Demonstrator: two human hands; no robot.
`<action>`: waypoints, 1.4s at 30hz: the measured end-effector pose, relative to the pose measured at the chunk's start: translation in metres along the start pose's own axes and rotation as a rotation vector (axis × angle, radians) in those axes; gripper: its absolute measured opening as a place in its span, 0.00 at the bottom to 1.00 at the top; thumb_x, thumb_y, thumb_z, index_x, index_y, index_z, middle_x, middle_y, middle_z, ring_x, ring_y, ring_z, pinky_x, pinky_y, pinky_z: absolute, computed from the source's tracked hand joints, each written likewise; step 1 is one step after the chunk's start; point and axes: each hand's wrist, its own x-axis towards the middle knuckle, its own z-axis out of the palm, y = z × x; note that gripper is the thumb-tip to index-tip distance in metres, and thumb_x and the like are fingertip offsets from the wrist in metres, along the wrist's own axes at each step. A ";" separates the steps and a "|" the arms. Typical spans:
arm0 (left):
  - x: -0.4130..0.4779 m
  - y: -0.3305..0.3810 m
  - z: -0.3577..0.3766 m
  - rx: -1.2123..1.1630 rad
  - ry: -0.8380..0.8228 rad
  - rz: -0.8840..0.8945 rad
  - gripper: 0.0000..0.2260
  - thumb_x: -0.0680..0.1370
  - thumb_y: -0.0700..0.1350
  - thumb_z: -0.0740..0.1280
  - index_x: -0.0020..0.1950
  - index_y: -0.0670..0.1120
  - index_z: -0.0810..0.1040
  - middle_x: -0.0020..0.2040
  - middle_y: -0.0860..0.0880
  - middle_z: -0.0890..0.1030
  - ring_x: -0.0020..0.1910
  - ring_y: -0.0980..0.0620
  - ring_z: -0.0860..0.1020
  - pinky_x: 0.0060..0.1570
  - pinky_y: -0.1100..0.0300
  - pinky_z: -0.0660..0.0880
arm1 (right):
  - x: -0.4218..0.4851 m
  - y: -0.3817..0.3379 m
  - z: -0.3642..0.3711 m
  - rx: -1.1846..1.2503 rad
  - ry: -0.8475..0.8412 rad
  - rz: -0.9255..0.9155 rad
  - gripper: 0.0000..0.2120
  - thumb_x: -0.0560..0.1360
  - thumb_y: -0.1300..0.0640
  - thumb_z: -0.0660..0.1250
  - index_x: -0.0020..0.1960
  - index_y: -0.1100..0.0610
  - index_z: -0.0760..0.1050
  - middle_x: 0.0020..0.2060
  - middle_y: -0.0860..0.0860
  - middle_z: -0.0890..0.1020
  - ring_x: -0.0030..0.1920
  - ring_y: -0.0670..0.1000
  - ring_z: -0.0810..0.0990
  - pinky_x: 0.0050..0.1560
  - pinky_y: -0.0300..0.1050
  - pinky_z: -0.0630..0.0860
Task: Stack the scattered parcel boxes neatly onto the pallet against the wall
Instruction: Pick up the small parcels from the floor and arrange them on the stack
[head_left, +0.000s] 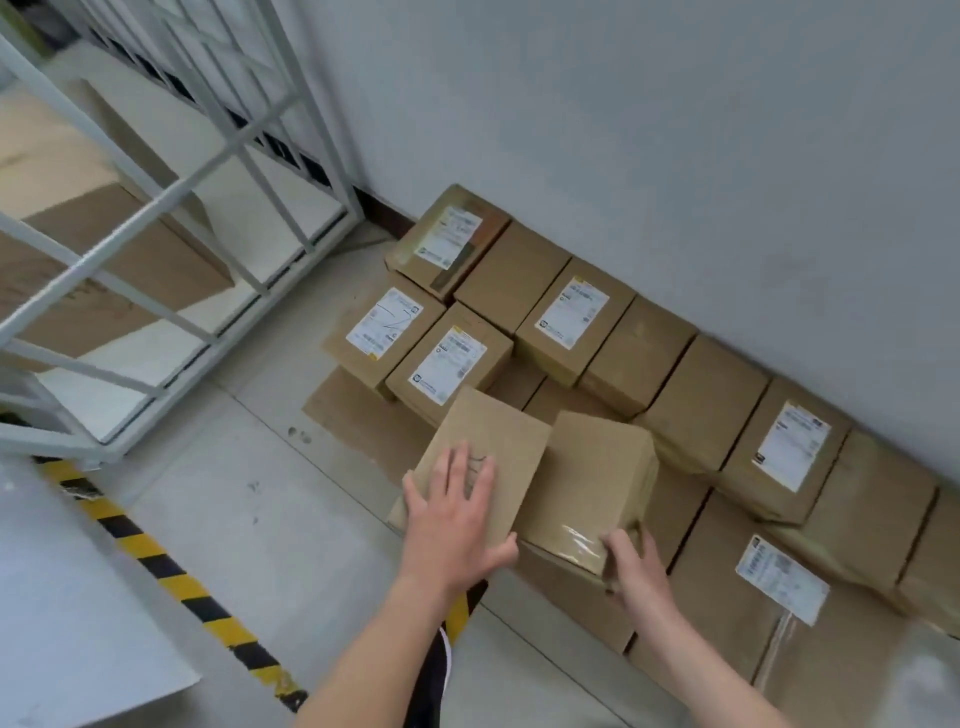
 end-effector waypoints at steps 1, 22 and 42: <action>0.018 -0.004 0.006 0.005 0.007 0.029 0.42 0.70 0.71 0.53 0.80 0.53 0.50 0.81 0.44 0.48 0.79 0.43 0.47 0.70 0.31 0.51 | 0.009 0.002 0.005 0.052 0.010 0.009 0.33 0.70 0.43 0.66 0.73 0.42 0.61 0.63 0.49 0.76 0.59 0.54 0.77 0.56 0.54 0.76; 0.194 0.006 0.095 0.098 -0.030 0.156 0.39 0.76 0.69 0.41 0.81 0.47 0.46 0.79 0.36 0.44 0.78 0.38 0.40 0.70 0.28 0.42 | 0.119 0.005 0.044 0.107 0.032 -0.201 0.23 0.81 0.53 0.50 0.75 0.39 0.61 0.65 0.42 0.75 0.61 0.49 0.76 0.58 0.47 0.75; -0.048 0.390 0.065 -0.023 -0.235 0.449 0.33 0.78 0.65 0.40 0.80 0.52 0.42 0.81 0.45 0.44 0.79 0.47 0.38 0.74 0.40 0.36 | -0.051 0.196 -0.330 0.133 0.427 -0.067 0.27 0.83 0.46 0.54 0.80 0.47 0.51 0.75 0.49 0.66 0.71 0.52 0.69 0.70 0.49 0.65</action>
